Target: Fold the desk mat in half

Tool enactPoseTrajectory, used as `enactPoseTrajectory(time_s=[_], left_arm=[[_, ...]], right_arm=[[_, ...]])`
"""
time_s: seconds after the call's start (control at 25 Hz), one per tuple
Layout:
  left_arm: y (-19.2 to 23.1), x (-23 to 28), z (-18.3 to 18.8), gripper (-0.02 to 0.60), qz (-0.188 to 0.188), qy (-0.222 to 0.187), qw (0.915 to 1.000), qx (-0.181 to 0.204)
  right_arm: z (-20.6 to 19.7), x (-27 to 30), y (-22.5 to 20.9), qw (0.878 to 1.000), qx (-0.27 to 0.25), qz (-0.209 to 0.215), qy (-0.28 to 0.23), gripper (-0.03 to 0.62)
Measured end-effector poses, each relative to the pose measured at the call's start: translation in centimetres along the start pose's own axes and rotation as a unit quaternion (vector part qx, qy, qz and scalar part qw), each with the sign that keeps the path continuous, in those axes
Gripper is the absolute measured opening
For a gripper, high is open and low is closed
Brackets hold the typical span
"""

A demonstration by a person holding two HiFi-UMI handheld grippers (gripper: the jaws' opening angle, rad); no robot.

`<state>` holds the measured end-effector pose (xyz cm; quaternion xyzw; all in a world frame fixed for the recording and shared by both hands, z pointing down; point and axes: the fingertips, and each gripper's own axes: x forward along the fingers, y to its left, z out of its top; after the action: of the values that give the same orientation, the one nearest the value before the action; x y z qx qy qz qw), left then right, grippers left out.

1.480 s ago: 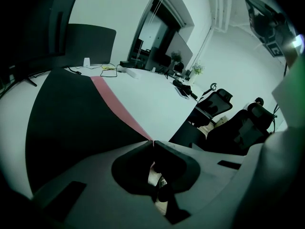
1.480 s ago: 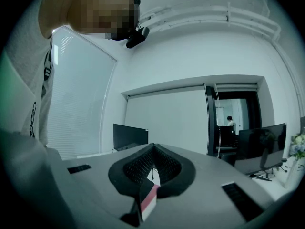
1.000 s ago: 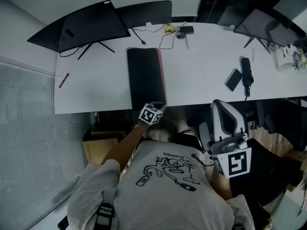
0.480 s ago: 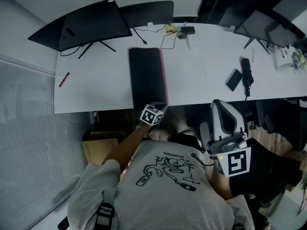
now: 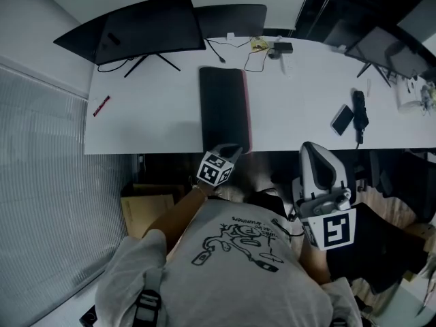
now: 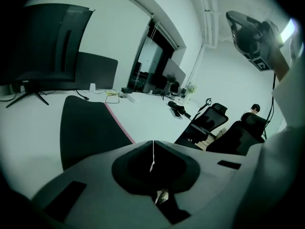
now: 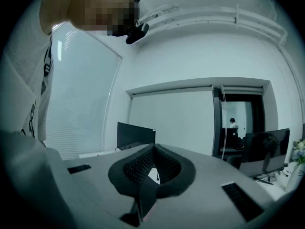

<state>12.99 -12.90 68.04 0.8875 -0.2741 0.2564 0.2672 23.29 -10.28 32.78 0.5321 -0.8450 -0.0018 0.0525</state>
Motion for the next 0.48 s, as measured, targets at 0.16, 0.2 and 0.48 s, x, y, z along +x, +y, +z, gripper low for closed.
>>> enactPoseTrajectory(time_s=[0.16,0.2,0.48], left_arm=[[0.9,-3.5,2.3,0.021,0.015,-0.041,0.9990,-0.004],[1.0,-4.5,2.9,0.021,0.019,-0.052,0.9985,-0.006],[2.2,-11.2,6.7,0.020,0.046,-0.123,0.9913,-0.012]], right_arm=[[-0.2,0.9,1.7,1.000,0.001,0.009,0.002,0.009],[-0.2,1.1,2.2,1.000,0.001,0.012,0.001,0.009],[0.6,3.1,5.3,0.999,0.006,0.031,-0.010,0.009]])
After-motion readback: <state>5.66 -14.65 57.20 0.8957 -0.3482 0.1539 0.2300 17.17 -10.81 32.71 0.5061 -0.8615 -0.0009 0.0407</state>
